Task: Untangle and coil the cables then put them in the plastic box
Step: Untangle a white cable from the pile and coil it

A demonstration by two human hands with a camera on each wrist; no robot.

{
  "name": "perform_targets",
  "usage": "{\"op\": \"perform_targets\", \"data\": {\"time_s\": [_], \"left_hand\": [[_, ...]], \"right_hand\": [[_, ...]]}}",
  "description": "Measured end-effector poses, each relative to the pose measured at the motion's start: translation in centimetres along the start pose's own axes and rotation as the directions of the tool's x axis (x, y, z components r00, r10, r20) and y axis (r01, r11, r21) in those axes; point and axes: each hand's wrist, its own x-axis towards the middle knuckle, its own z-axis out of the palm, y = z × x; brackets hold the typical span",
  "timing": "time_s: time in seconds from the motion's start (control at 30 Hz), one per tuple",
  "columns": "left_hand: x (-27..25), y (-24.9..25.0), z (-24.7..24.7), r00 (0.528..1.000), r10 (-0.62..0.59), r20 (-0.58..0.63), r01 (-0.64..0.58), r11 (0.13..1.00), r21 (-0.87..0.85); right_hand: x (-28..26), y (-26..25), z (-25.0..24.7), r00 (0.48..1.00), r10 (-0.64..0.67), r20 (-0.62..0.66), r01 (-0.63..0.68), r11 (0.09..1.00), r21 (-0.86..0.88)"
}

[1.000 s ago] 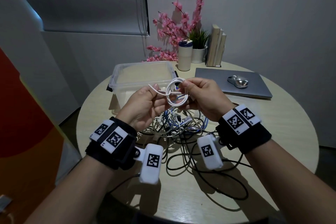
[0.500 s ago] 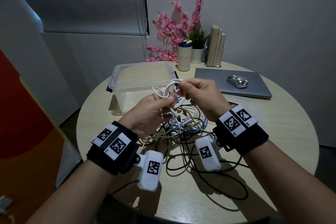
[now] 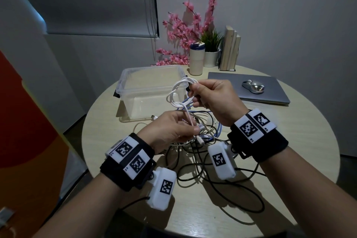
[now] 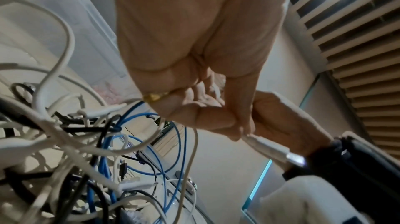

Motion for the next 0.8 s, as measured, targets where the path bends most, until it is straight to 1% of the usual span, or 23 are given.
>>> {"op": "perform_targets", "data": {"time_s": [0.07,0.1,0.17,0.23,0.27,0.3,0.37,0.4,0.47,0.53,0.63,0.7,0.8], "left_hand": [[0.1,-0.4,0.1,1.000,-0.025,0.011,0.024,0.997,0.072],[0.2,-0.5,0.1,1.000,-0.030,-0.006,0.030,0.995,0.090],[0.4,-0.5,-0.2,0.996,0.001,-0.088,0.012,0.989,0.150],[0.6,-0.4,-0.7,0.983,0.037,-0.179,0.013,0.963,0.270],[0.8,-0.3,-0.9,0.977,0.047,-0.209,0.018,0.954,0.300],[0.9,-0.4,-1.1,0.974,0.030,-0.222,0.031,0.964,0.265],[0.7,-0.3,-0.9,0.976,-0.020,-0.217,0.042,0.994,0.099],[0.6,-0.2,-0.8,0.978,-0.026,-0.207,0.029,1.000,0.008],[0.6,0.0,-0.7,0.981,-0.001,-0.193,-0.033,0.985,-0.171],[0.7,0.5,-1.0,0.983,0.011,-0.183,-0.071,0.945,-0.320],[0.5,1.2,-1.5,0.982,0.037,-0.185,-0.103,0.928,-0.359],[0.3,1.6,-1.4,0.975,0.100,-0.200,-0.168,0.918,-0.359],[0.3,1.7,-1.7,0.954,0.172,-0.246,-0.249,0.911,-0.329]], "right_hand": [[-0.1,-0.2,0.0,1.000,-0.002,-0.003,0.002,1.000,0.031],[-0.1,-0.4,-0.1,1.000,0.000,-0.003,0.000,0.999,0.054],[-0.1,-0.7,-0.4,1.000,0.008,0.000,-0.008,0.994,0.105],[-0.1,-0.9,-0.5,1.000,0.013,0.012,-0.015,0.989,0.144],[-0.1,-0.9,-0.5,1.000,0.015,0.020,-0.018,0.987,0.157],[-0.1,-1.0,-0.5,0.999,0.019,0.028,-0.023,0.985,0.170],[0.0,-1.0,-0.5,0.998,0.033,0.046,-0.041,0.980,0.193],[0.0,-1.1,-0.6,0.997,0.043,0.058,-0.054,0.979,0.197],[0.0,-1.2,-0.7,0.994,0.068,0.090,-0.084,0.980,0.180],[-0.1,-1.0,-0.8,0.989,0.092,0.112,-0.108,0.983,0.146],[-0.2,-0.5,-1.0,0.983,0.130,0.130,-0.144,0.983,0.113],[-0.3,-0.2,-0.9,0.980,0.149,0.134,-0.162,0.982,0.093],[-0.2,0.1,-0.7,0.981,0.162,0.107,-0.169,0.984,0.056]]}}
